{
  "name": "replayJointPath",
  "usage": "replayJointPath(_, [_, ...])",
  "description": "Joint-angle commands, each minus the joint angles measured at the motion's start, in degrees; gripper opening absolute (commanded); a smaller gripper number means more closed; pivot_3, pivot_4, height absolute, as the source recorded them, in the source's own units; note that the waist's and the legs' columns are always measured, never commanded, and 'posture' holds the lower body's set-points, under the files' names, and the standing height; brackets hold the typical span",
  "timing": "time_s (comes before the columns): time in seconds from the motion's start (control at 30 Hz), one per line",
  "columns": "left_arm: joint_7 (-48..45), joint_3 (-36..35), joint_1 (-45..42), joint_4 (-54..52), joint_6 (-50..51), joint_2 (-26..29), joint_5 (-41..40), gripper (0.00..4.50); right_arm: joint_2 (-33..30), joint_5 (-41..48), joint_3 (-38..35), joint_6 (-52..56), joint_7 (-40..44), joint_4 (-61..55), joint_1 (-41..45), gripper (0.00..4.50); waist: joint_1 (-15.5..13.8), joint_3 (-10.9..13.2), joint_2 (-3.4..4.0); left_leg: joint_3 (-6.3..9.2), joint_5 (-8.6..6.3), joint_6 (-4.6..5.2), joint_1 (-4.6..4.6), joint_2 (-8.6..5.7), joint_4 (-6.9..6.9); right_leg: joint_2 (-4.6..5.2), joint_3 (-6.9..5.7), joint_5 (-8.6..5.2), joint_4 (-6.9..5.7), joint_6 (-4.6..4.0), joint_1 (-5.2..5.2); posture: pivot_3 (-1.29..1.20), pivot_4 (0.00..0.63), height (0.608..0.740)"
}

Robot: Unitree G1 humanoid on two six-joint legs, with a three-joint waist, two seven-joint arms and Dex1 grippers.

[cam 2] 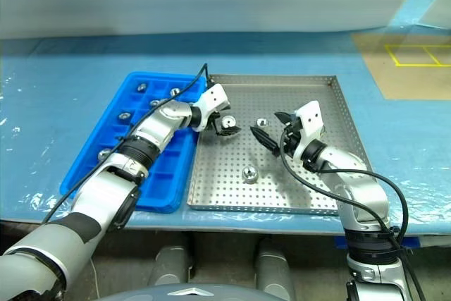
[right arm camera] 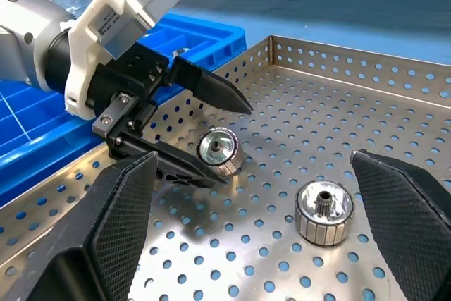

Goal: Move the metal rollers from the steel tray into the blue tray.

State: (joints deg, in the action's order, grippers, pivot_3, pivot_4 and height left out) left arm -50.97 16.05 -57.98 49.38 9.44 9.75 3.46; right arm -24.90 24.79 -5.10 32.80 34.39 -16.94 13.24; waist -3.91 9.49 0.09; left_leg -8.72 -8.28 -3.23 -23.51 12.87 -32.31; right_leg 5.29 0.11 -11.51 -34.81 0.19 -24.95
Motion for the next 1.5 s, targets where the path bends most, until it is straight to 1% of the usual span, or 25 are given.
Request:
replayJointPath(0.03, [-0.96,0.21,-3.26,1.42,-1.37,-0.26,1.03,4.48,-0.51,0.67,-0.68,-1.07,-0.3,-3.45,0.26,4.5,-0.01,0.0,0.0,0.0,0.0,0.0,0.01,0.0,0.0,0.0,0.0,0.0,0.0,0.0,0.0,-0.18,0.15,0.74])
replayJointPath(0.2, [0.1,0.56,-5.1,4.32,-1.48,-1.15,2.95,4.48,-0.56,0.57,-0.37,-1.26,-0.4,-3.34,0.22,4.5,-0.02,0.0,0.0,0.0,-0.01,0.01,0.02,-0.01,0.0,0.02,0.0,0.0,0.01,0.0,0.04,-0.18,0.15,0.74])
replayJointPath(0.43, [-0.23,2.24,-5.79,5.79,-2.06,-1.47,6.22,4.48,-0.43,0.51,-0.03,-1.4,-0.41,-3.09,0.52,4.5,-0.02,0.0,0.0,0.0,-0.01,0.02,0.02,-0.01,0.01,0.02,0.0,0.0,0.03,0.0,0.04,-0.18,0.15,0.74])
replayJointPath(0.53, [0.97,2.58,-6.26,6.69,-2.61,-1.54,7.56,3.9,-0.6,0.27,0.25,-1.66,-0.23,-2.9,0.63,4.5,-0.02,0.0,0.0,0.0,-0.01,0.03,0.02,-0.01,0.01,0.02,0.0,0.0,0.03,0.0,0.04,-0.18,0.15,0.74])
replayJointPath(0.73, [2.48,2.68,-7.1,8.92,-3.4,-1.65,9.58,1.75,-0.7,-0.17,0.94,-2.13,-0.23,-2.53,0.68,4.5,-0.03,0.0,0.0,0.0,-0.01,0.03,0.02,0.0,0.02,0.02,0.0,0.0,0.04,0.0,0.04,-0.17,0.15,0.74])
replayJointPath(0.9, [1.93,1.27,-7.2,9.34,-2.73,-2.42,8.45,1.72,-0.68,-0.22,1.02,-2.4,-0.31,-2.4,0.65,4.5,-0.03,0.0,0.0,0.0,-0.01,0.03,0.02,-0.01,0.02,0.02,0.0,0.0,0.04,0.0,0.04,-0.17,0.15,0.74])
replayJointPath(1.13, [3.61,-7.01,-7.99,5.29,4.18,-4.56,0.61,1.72,-0.26,-0.72,1.81,-3.34,0.01,-1.03,1.14,4.5,-0.07,0.0,0.0,0.0,-0.02,0.04,0.0,-0.01,0.03,0.03,0.0,0.0,0.06,-0.01,0.03,-0.15,0.15,0.74])
replayJointPath(1.33, [11.59,-11.31,-4.55,-4.82,8.44,-4.48,-2.13,1.72,0.55,-1.28,3.44,-4.63,1.26,1.74,3.01,4.5,-0.06,0.0,0.0,0.0,-0.03,0.06,0.0,-0.01,0.07,0.03,-0.02,0.0,0.07,-0.01,0.02,-0.09,0.15,0.74])
replayJointPath(1.5, [16.61,-13.55,1.62,-19.48,13.3,-3.5,-3.97,1.72,1.17,-2.11,5.21,-6.67,3.26,5.46,5.2,4.5,-0.11,0.0,0.0,0.0,-0.05,0.09,-0.04,0.0,0.09,0.02,-0.04,-0.01,0.12,-0.02,-0.01,-0.04,0.15,0.74])
